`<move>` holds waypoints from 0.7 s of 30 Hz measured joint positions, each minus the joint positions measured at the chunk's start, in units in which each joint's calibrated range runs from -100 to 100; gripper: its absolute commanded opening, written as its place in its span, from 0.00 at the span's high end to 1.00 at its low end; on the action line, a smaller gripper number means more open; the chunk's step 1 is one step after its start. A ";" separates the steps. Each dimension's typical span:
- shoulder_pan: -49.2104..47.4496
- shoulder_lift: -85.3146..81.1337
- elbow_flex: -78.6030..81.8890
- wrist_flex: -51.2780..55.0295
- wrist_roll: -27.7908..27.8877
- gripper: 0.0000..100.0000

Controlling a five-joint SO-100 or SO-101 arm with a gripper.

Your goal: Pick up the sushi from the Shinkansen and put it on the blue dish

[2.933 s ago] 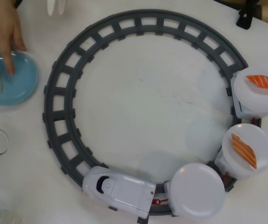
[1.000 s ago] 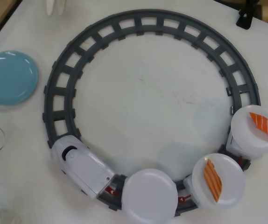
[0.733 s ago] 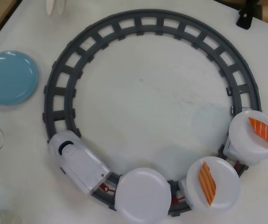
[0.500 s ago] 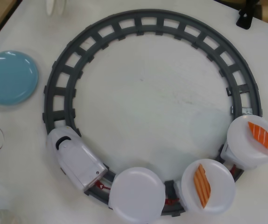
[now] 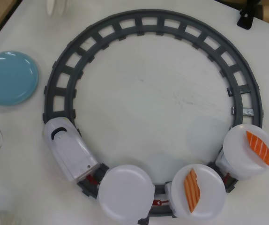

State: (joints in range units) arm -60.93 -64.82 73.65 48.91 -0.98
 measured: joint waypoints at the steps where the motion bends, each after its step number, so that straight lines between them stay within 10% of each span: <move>1: 0.74 0.08 -2.10 1.09 0.00 0.74; 21: 34.16 31.72 -57.46 30.76 1.19 0.74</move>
State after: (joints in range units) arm -26.77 -33.11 16.19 79.66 0.21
